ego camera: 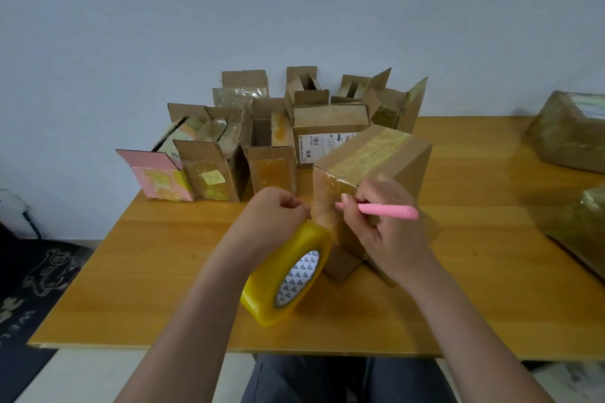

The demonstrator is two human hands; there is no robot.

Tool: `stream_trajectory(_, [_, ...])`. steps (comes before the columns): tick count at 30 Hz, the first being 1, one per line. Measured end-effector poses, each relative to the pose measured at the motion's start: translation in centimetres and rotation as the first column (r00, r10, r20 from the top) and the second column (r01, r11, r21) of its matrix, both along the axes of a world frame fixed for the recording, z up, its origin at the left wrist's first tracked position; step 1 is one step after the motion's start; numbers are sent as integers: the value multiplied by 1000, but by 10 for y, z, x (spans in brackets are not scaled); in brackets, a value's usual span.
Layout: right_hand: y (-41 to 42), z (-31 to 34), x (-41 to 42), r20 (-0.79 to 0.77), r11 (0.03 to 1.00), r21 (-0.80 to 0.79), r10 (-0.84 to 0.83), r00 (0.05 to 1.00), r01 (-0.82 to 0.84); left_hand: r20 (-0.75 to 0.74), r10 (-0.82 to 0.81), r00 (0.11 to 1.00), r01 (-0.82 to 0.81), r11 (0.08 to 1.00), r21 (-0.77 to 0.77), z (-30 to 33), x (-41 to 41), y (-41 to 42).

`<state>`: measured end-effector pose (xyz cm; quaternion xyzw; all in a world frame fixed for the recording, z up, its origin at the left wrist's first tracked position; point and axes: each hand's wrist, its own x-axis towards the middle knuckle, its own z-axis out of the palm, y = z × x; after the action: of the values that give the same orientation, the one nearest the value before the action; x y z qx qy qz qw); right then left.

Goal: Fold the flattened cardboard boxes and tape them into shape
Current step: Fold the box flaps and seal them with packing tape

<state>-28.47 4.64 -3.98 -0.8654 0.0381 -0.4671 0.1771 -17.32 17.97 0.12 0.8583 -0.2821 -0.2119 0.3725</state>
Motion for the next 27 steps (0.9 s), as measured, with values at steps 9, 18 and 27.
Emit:
stream_trajectory(9, [2, 6, -17, 80, 913, 393, 81, 993, -106, 11, -37, 999, 37, 999, -20, 1, 0, 1])
stream_trajectory(18, [7, 11, 1, -58, 967, 248, -35, 998, 49, 68, -31, 997, 34, 998, -45, -1, -2, 4])
stream_trajectory(27, [8, 21, -8, -18, 890, 453, 70, 997, -54, 56, 10, 998, -5, 995, -96, -3, -2, 11])
